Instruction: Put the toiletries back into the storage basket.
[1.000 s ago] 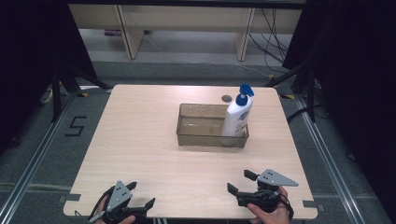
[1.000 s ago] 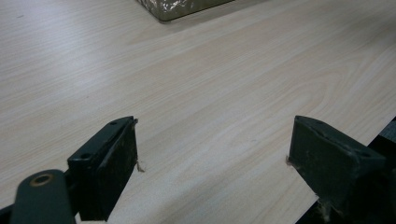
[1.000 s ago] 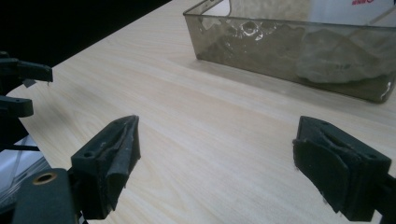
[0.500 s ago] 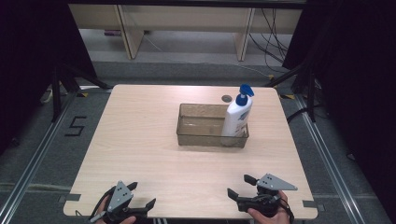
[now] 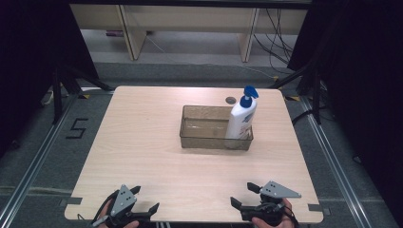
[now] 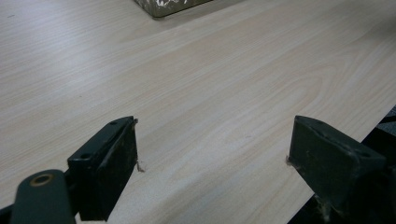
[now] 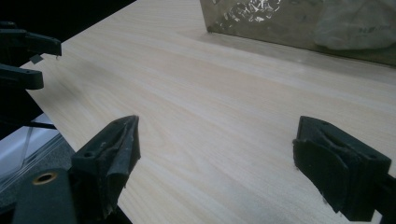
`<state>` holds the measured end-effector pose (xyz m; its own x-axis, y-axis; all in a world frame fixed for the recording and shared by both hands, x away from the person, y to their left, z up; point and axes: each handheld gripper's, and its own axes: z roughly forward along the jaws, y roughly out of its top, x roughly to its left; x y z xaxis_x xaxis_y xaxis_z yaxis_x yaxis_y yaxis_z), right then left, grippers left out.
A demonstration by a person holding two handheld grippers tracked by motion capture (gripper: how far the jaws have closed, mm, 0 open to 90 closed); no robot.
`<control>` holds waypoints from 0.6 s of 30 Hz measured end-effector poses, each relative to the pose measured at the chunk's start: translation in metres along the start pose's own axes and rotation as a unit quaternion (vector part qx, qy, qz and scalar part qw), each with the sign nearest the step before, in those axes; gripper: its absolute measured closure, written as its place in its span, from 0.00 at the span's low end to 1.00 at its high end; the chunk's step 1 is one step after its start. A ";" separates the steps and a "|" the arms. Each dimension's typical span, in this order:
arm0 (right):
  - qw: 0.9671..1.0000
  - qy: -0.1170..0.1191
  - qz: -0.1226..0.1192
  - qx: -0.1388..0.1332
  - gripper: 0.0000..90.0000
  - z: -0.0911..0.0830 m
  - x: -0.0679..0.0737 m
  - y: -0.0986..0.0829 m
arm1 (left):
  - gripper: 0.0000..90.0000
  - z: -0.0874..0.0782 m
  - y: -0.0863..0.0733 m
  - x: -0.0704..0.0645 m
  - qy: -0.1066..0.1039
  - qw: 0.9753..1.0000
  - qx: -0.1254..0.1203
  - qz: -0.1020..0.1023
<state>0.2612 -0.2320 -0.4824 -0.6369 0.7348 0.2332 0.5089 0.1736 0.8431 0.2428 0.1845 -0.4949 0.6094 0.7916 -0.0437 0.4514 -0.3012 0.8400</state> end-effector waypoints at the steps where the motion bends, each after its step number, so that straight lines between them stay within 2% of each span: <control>1: 1.000 0.003 -0.001 0.000 0.17 0.000 0.000 0.000 | 0.17 -0.001 0.000 0.003 0.002 1.000 0.013 0.017; 2: 1.000 0.002 0.001 0.002 0.17 0.001 0.001 -0.001 | 0.17 0.001 0.000 0.000 -0.003 1.000 0.001 0.003; 9: 1.000 -0.002 -0.001 0.011 0.17 -0.001 0.002 -0.003 | 0.17 0.000 0.000 0.000 -0.005 1.000 0.006 0.009; 10: 1.000 0.001 0.018 0.014 0.17 0.000 0.005 -0.004 | 0.17 0.000 0.000 0.000 -0.005 1.000 0.006 0.008; 11: 1.000 0.000 0.015 0.017 0.17 -0.001 0.005 -0.004 | 0.17 0.000 0.000 -0.001 -0.005 1.000 0.006 0.009; 12: 1.000 0.009 0.002 0.014 0.17 -0.001 0.003 -0.004 | 0.17 0.000 0.000 -0.001 -0.004 1.000 0.006 0.008; 14: 1.000 0.013 0.003 0.009 0.17 0.000 0.003 -0.004 | 0.17 0.001 0.000 -0.002 -0.006 1.000 0.002 0.001; 15: 1.000 0.003 -0.003 0.010 0.17 -0.002 0.003 -0.004 | 0.17 0.001 0.000 -0.002 -0.005 1.000 0.002 0.002; 16: 1.000 0.003 -0.003 0.010 0.17 -0.002 0.003 -0.004 | 0.17 0.001 0.000 -0.002 -0.005 1.000 0.002 0.002; 17: 1.000 -0.001 -0.008 0.008 0.17 -0.002 0.003 -0.004 | 0.17 0.001 0.000 -0.002 -0.006 1.000 0.003 0.003; 18: 1.000 0.003 -0.002 0.011 0.17 -0.002 0.003 -0.004 | 0.17 0.001 0.000 0.000 -0.005 1.000 0.010 0.012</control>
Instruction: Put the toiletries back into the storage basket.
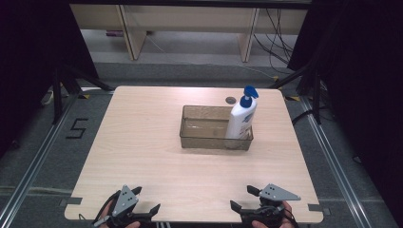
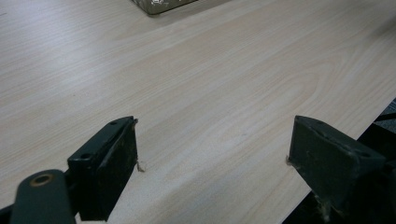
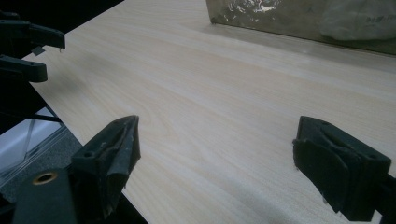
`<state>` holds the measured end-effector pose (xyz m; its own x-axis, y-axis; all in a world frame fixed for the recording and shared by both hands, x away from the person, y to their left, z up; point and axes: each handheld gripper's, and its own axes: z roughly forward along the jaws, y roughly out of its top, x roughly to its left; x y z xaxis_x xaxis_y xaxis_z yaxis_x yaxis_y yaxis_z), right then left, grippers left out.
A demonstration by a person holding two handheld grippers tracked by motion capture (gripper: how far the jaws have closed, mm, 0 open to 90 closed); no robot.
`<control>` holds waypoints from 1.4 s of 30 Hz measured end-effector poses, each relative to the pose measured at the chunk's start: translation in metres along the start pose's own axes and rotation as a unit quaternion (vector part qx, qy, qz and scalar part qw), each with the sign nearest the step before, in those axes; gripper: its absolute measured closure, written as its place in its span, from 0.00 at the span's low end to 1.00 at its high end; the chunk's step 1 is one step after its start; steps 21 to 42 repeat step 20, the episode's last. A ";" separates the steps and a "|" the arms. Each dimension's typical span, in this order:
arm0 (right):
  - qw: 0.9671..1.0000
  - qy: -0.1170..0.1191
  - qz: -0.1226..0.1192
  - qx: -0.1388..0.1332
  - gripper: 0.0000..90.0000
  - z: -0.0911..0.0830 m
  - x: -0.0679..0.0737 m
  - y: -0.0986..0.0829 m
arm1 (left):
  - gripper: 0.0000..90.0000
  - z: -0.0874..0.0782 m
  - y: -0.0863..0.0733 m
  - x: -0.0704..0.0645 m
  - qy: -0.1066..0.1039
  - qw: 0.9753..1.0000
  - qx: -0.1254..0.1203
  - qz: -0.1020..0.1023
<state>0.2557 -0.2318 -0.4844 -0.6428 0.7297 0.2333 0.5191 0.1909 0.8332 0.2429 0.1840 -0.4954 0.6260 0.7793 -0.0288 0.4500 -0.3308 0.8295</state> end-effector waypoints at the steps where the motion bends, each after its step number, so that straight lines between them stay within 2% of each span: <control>1: 1.000 0.001 0.000 0.000 0.17 0.000 0.000 0.000 | 0.17 0.000 0.000 0.000 -0.001 1.000 0.002 0.003; 3: 1.000 -0.001 -0.004 0.000 0.17 0.001 0.000 0.000 | 0.17 0.000 0.000 0.000 -0.001 1.000 0.001 0.001; 4: 1.000 0.003 0.008 0.001 0.17 0.001 0.002 -0.001 | 0.17 0.000 0.000 0.000 -0.001 1.000 0.001 0.001; 6: 1.000 0.002 0.002 0.004 0.17 0.001 0.002 0.000 | 0.17 0.000 0.000 0.000 -0.001 1.000 0.001 0.000; 8: 1.000 -0.006 -0.017 0.002 0.17 0.001 0.000 0.000 | 0.17 0.002 0.000 0.000 -0.002 1.000 -0.006 -0.008; 9: 1.000 -0.009 -0.016 0.001 0.17 0.002 0.000 0.000 | 0.17 0.002 0.000 0.000 -0.002 1.000 -0.006 -0.010; 10: 1.000 -0.004 -0.001 0.007 0.17 0.002 0.001 -0.001 | 0.17 0.002 -0.001 0.000 -0.002 1.000 -0.006 -0.010; 11: 1.000 -0.007 -0.012 0.003 0.17 0.003 -0.001 -0.001 | 0.17 0.002 0.000 0.000 -0.002 1.000 -0.004 -0.010; 13: 1.000 -0.003 -0.005 0.003 0.17 0.003 -0.002 -0.001 | 0.17 0.002 0.000 0.000 -0.002 1.000 -0.003 -0.010; 14: 1.000 -0.011 -0.012 0.007 0.17 0.001 -0.002 0.000 | 0.17 0.002 0.000 0.000 -0.002 1.000 -0.003 -0.009; 15: 1.000 -0.007 -0.001 0.007 0.17 0.000 -0.002 0.000 | 0.17 0.002 0.000 0.000 -0.001 1.000 -0.001 -0.007; 16: 1.000 -0.012 -0.009 0.003 0.17 0.000 -0.003 0.000 | 0.17 0.001 0.000 0.001 -0.001 1.000 0.003 -0.003; 42: 1.000 -0.016 -0.006 0.000 0.17 -0.001 -0.005 0.000 | 0.17 0.002 -0.001 0.002 0.000 1.000 0.001 -0.006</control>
